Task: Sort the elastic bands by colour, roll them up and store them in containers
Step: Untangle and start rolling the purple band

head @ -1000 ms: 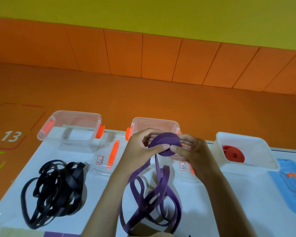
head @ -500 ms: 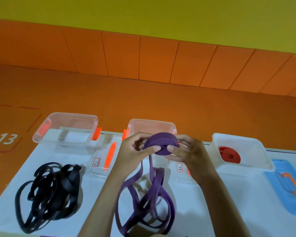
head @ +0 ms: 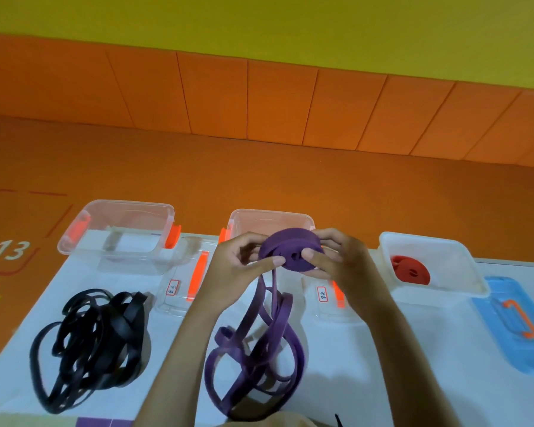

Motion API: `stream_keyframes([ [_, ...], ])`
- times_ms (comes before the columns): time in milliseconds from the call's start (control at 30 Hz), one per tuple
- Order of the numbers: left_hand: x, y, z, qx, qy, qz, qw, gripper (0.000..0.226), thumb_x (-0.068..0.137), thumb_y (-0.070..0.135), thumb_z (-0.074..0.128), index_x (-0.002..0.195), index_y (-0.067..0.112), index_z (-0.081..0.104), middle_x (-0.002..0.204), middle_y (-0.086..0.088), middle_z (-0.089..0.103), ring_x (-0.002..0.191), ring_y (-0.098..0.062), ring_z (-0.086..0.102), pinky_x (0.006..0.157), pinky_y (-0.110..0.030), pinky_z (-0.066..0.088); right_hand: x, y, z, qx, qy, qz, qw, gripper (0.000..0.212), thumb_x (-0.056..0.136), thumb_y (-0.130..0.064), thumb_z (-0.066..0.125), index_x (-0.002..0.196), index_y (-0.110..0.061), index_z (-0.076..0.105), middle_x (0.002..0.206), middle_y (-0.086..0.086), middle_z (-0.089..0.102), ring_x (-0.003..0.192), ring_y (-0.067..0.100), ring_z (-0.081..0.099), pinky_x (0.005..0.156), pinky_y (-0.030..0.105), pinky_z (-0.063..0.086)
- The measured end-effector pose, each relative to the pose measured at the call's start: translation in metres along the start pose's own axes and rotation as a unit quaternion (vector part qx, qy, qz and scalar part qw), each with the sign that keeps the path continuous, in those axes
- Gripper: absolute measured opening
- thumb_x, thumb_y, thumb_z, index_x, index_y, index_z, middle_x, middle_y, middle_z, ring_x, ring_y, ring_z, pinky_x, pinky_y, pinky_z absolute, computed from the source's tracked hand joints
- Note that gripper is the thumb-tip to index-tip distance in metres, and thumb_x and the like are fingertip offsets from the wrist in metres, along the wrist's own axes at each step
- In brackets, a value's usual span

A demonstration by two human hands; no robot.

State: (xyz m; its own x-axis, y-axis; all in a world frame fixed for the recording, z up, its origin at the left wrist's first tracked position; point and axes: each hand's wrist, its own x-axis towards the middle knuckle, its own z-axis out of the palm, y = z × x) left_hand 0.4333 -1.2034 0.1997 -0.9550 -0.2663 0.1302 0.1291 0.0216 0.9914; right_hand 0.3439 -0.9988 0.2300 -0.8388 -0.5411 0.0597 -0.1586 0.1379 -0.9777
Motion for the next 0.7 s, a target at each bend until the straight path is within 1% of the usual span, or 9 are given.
stream_keyframes([
  [100, 0.000, 0.002, -0.001, 0.034, -0.012, 0.015, 0.999, 0.022, 0.088, 0.019, 0.085, 0.108, 0.025, 0.078, 0.106, 0.005, 0.078, 0.101, -0.016, 0.073, 0.091, -0.032, 0.058, 0.000, 0.002, -0.011, -0.111, -0.054, 0.024, 0.992, 0.030, 0.081, -0.026, 0.090, 0.104, -0.033, 0.072, 0.097, -0.017, 0.080, 0.095, 0.008, 0.077, 0.078, 0.022, 0.063],
  [167, 0.000, 0.005, 0.004, 0.044, -0.013, 0.031, 0.998, 0.021, 0.089, 0.026, 0.083, 0.109, 0.030, 0.077, 0.111, 0.005, 0.076, 0.107, -0.020, 0.072, 0.092, -0.032, 0.058, -0.001, 0.005, -0.009, -0.086, -0.051, 0.030, 0.995, 0.030, 0.079, -0.025, 0.092, 0.102, -0.032, 0.073, 0.094, -0.013, 0.081, 0.091, 0.012, 0.078, 0.072, 0.024, 0.064],
  [267, 0.002, 0.008, 0.007, 0.018, -0.008, 0.034, 0.999, 0.022, 0.089, 0.029, 0.082, 0.110, 0.034, 0.077, 0.112, 0.007, 0.076, 0.108, -0.017, 0.072, 0.089, -0.025, 0.057, -0.003, 0.003, -0.001, -0.004, -0.011, 0.009, 1.000, 0.027, 0.077, -0.023, 0.090, 0.099, -0.027, 0.075, 0.092, -0.009, 0.082, 0.088, 0.013, 0.079, 0.067, 0.019, 0.061],
  [333, 0.002, 0.007, 0.005, 0.006, -0.008, 0.012, 1.000, 0.023, 0.087, 0.026, 0.085, 0.107, 0.033, 0.077, 0.101, 0.013, 0.076, 0.098, -0.010, 0.073, 0.084, -0.021, 0.056, -0.003, 0.004, 0.004, 0.057, 0.009, 0.016, 0.998, 0.029, 0.076, -0.023, 0.089, 0.101, -0.018, 0.076, 0.094, -0.004, 0.082, 0.089, 0.016, 0.080, 0.069, 0.020, 0.061],
  [400, 0.001, 0.006, 0.000, 0.022, -0.015, -0.005, 1.000, 0.020, 0.083, 0.028, 0.088, 0.100, 0.031, 0.078, 0.084, 0.018, 0.073, 0.081, -0.001, 0.068, 0.076, -0.017, 0.054, -0.003, 0.008, 0.007, 0.054, 0.003, 0.027, 0.998, 0.025, 0.081, -0.016, 0.087, 0.103, -0.016, 0.074, 0.095, -0.003, 0.082, 0.091, 0.017, 0.079, 0.070, 0.021, 0.061],
  [433, 0.001, 0.006, -0.003, 0.039, -0.022, -0.006, 0.999, 0.020, 0.081, 0.033, 0.088, 0.099, 0.031, 0.078, 0.082, 0.018, 0.072, 0.079, -0.002, 0.067, 0.075, -0.017, 0.054, -0.003, 0.010, 0.007, 0.018, -0.012, 0.027, 0.999, 0.024, 0.083, -0.017, 0.086, 0.102, -0.019, 0.072, 0.095, -0.007, 0.081, 0.091, 0.014, 0.078, 0.070, 0.020, 0.061],
  [533, 0.004, 0.009, -0.006, 0.097, -0.043, 0.014, 0.994, 0.024, 0.081, 0.044, 0.085, 0.101, 0.034, 0.077, 0.097, 0.012, 0.077, 0.092, -0.011, 0.071, 0.085, -0.027, 0.057, 0.000, 0.009, 0.003, -0.079, -0.051, 0.016, 0.995, 0.026, 0.081, -0.034, 0.087, 0.101, -0.029, 0.071, 0.095, -0.015, 0.078, 0.095, 0.011, 0.075, 0.077, 0.021, 0.059],
  [600, 0.005, 0.013, -0.002, 0.100, -0.035, 0.037, 0.994, 0.023, 0.083, 0.043, 0.085, 0.102, 0.035, 0.077, 0.103, 0.009, 0.077, 0.101, -0.018, 0.072, 0.089, -0.032, 0.058, 0.000, 0.005, -0.001, -0.049, -0.029, -0.014, 0.998, 0.030, 0.079, -0.040, 0.089, 0.102, -0.030, 0.074, 0.097, -0.011, 0.079, 0.096, 0.014, 0.076, 0.077, 0.022, 0.060],
  [700, 0.006, 0.017, 0.008, 0.051, -0.007, 0.049, 0.997, 0.027, 0.080, 0.036, 0.089, 0.104, 0.037, 0.076, 0.104, 0.009, 0.078, 0.100, -0.017, 0.073, 0.086, -0.026, 0.058, 0.000, 0.002, 0.002, 0.079, 0.012, -0.035, 0.996, 0.027, 0.081, -0.032, 0.087, 0.104, -0.023, 0.078, 0.102, 0.004, 0.080, 0.097, 0.026, 0.077, 0.077, 0.027, 0.063],
])
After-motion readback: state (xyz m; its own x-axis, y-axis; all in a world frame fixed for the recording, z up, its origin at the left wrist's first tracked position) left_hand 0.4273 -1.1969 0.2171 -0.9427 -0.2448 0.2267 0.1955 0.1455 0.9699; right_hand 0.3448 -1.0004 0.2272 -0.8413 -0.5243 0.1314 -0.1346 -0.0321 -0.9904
